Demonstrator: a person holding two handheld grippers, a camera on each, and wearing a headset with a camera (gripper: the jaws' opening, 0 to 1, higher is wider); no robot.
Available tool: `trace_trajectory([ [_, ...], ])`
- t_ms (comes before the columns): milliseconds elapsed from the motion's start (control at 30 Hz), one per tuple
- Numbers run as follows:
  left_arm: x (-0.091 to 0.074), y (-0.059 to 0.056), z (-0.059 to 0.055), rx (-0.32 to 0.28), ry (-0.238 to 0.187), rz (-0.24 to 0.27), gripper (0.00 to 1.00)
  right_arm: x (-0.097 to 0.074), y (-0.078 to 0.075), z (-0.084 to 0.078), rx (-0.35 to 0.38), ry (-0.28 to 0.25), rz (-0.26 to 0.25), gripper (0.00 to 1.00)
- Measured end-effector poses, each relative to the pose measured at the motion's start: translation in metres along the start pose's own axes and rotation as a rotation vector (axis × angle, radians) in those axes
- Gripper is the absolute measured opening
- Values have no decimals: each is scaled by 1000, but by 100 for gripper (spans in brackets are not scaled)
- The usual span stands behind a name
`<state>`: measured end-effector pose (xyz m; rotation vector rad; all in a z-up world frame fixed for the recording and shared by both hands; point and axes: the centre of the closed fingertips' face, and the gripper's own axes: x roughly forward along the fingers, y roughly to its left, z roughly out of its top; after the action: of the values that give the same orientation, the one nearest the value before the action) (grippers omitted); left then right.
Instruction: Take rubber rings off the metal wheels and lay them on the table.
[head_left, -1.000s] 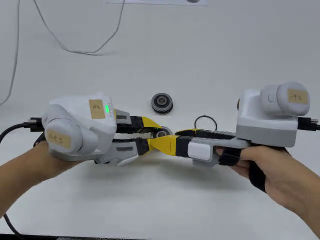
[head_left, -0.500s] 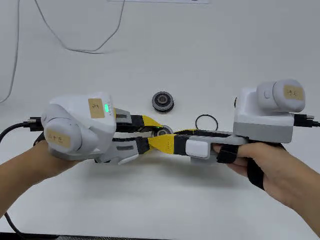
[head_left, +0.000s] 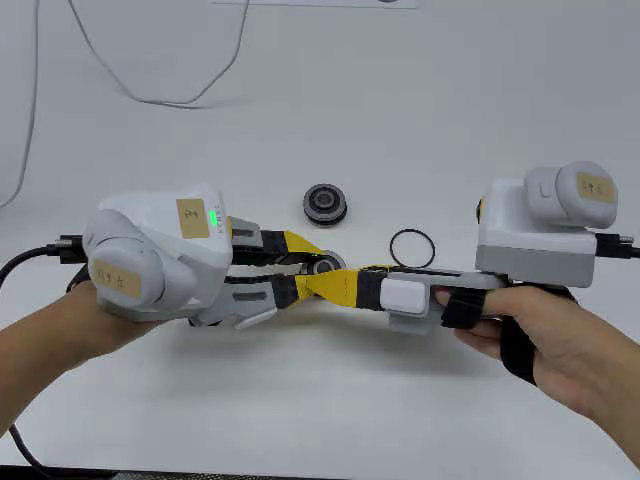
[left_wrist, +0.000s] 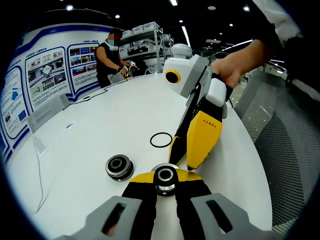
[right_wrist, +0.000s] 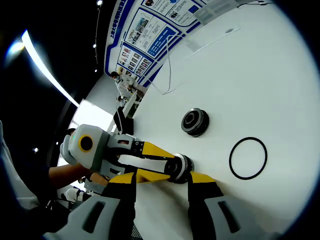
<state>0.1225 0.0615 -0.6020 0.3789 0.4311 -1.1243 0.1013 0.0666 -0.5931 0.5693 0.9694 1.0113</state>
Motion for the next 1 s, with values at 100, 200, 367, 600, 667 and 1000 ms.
trace_trajectory([
  [100,0,0,0,1,0,0,13,0,-1,0,-4,-1,-3,42],
  [200,0,0,0,1,-1,1,13,0,-2,1,13,-9,0,41],
  [367,0,0,0,4,-1,0,13,-2,-3,1,41,-37,-10,38],
  [600,0,0,0,3,-1,-1,13,-5,-3,2,54,-46,-3,36],
  [667,0,1,0,4,0,-1,13,-6,-3,2,54,-46,-4,36],
  [1000,0,1,0,7,2,0,13,-9,-7,3,32,-55,-24,28],
])
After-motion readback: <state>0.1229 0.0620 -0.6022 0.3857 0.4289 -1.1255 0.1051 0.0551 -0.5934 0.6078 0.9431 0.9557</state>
